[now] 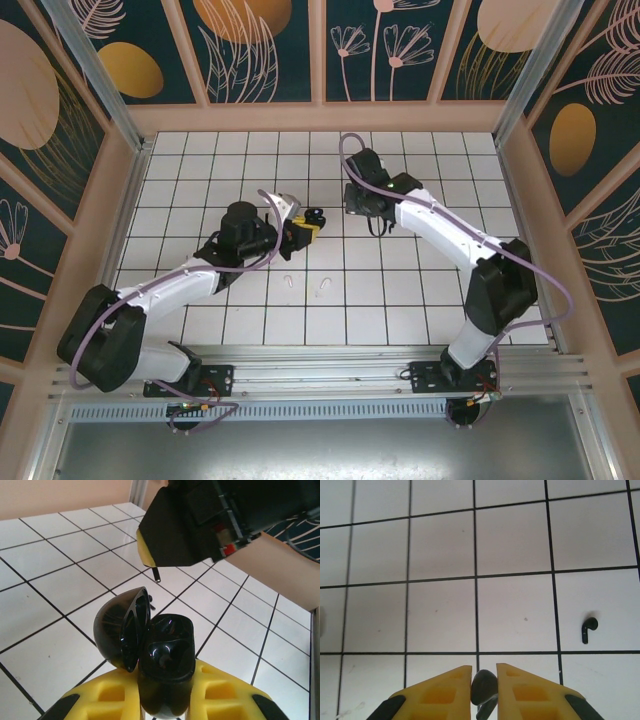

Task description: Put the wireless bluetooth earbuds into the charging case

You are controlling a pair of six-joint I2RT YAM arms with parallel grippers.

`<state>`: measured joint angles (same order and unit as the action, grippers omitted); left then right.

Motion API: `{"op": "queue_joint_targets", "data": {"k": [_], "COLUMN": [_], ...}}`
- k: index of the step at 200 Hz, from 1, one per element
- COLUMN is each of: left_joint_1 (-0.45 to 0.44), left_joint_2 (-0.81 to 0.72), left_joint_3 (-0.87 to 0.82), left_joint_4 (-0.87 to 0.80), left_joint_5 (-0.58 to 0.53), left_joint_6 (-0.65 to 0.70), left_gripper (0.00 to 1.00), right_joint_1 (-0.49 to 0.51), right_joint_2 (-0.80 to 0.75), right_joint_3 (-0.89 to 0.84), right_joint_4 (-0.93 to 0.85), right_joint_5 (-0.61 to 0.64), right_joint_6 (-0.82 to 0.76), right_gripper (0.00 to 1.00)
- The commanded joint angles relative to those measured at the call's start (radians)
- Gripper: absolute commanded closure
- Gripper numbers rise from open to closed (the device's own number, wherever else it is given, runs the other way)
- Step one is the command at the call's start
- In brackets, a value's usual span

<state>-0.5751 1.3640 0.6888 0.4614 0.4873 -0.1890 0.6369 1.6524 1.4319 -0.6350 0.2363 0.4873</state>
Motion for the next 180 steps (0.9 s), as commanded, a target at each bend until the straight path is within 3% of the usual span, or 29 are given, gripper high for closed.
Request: {"op": "queue_joint_targets", "data": {"k": [1, 60, 117, 180], "left_joint_1": [-0.002, -0.003, -0.009, -0.069], "left_joint_2": [0.013, 0.068, 0.137, 0.149], "left_joint_3": [0.033, 0.083, 0.073, 0.105], "left_joint_4": [0.088, 0.157, 0.273, 0.257], "left_joint_5": [-0.019, 0.046, 0.107, 0.051], "left_joint_6": [-0.011, -0.030, -0.047, 0.016], "left_gripper": [1.00, 1.00, 1.00, 1.00], "right_joint_1": [0.016, 0.082, 0.173, 0.197], "right_joint_2": [-0.078, -0.237, -0.396, -0.423], "right_joint_3": [0.006, -0.060, -0.130, -0.198], "right_joint_4": [-0.001, 0.098, 0.243, 0.385], "right_joint_5": [0.039, 0.064, 0.114, -0.008], "right_joint_6": [-0.021, -0.038, -0.162, -0.241], "right_gripper": [0.84, 0.85, 0.86, 0.86]}}
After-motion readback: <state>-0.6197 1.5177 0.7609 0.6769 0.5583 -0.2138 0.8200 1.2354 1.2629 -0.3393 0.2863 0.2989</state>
